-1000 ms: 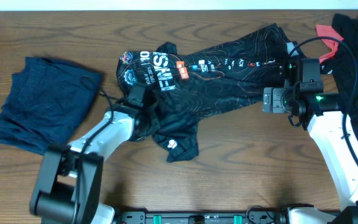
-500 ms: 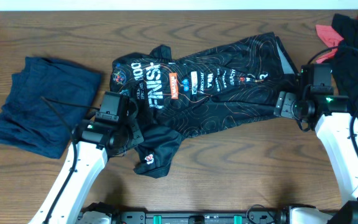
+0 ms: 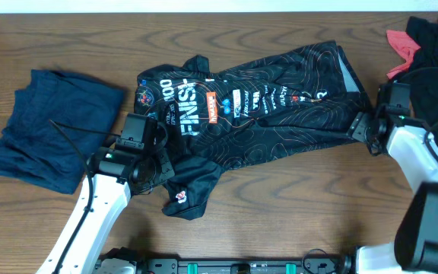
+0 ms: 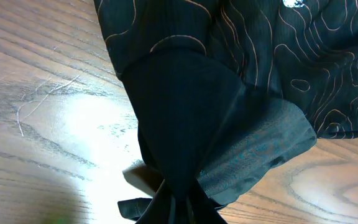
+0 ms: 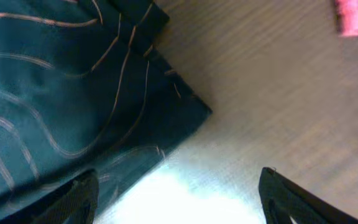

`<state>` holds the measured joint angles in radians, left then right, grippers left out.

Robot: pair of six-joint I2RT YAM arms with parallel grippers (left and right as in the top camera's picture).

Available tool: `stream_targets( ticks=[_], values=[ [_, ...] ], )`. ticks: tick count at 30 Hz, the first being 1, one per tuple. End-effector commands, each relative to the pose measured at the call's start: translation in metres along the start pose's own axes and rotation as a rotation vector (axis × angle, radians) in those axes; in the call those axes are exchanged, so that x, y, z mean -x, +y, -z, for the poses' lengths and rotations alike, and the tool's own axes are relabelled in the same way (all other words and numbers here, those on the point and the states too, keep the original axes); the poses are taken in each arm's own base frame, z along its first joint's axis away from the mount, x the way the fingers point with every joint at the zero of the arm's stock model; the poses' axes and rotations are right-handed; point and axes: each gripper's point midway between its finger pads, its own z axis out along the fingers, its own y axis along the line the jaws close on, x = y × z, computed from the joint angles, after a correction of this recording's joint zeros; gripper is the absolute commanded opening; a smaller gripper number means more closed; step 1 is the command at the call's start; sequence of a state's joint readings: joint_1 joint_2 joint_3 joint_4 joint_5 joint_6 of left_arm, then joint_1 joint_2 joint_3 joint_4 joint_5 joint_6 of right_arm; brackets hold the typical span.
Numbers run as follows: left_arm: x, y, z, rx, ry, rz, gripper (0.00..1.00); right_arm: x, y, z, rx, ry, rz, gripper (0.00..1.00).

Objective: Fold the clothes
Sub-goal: 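Stretch the jersey flat between both grippers, pulling edges apart, then lift the jersey with both grippers and lay it flat, shaking it out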

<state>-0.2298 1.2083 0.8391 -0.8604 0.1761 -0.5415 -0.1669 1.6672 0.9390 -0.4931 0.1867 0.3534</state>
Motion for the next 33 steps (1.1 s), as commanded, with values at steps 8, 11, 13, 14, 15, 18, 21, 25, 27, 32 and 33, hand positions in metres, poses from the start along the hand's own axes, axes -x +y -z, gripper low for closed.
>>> stream_targets(
  ticks=[8,11,13,14,15,18,21,25,27,32,33],
  values=[
    [0.002,0.002,0.002,0.006,-0.01,-0.012,0.06,-0.025,-0.002,-0.052,-0.044,0.1,-0.051,0.66],
    [0.002,0.002,0.002,0.006,-0.009,-0.012,0.05,-0.023,-0.001,-0.057,-0.04,0.091,-0.052,0.58],
    [0.002,0.002,0.002,0.006,-0.01,-0.012,0.06,-0.019,0.001,-0.055,-0.034,0.078,-0.055,0.35],
    [0.002,0.002,0.002,0.006,-0.01,-0.012,0.06,-0.018,0.001,-0.055,-0.033,0.075,-0.055,0.2],
    [0.002,0.002,0.002,0.006,-0.01,-0.012,0.06,-0.016,0.002,-0.053,-0.028,0.071,-0.056,0.05],
    [0.003,0.001,0.003,0.002,-0.016,-0.013,0.06,-0.014,0.002,-0.045,-0.027,0.081,-0.051,0.01],
    [0.006,-0.002,0.008,-0.009,-0.033,-0.043,0.06,-0.011,-0.002,-0.027,-0.033,0.092,-0.052,0.01],
    [0.019,-0.015,0.033,-0.056,-0.108,-0.103,0.06,0.008,-0.01,0.02,-0.023,0.062,-0.072,0.01],
    [0.027,-0.023,0.053,-0.085,-0.158,-0.131,0.06,0.021,-0.014,0.05,-0.01,0.022,-0.074,0.01],
    [0.044,-0.046,0.12,-0.178,-0.312,-0.18,0.06,0.054,-0.023,0.136,0.041,-0.137,-0.057,0.01],
    [0.048,-0.051,0.136,-0.199,-0.35,-0.2,0.06,0.059,-0.024,0.152,0.052,-0.17,-0.052,0.01]
  ],
)
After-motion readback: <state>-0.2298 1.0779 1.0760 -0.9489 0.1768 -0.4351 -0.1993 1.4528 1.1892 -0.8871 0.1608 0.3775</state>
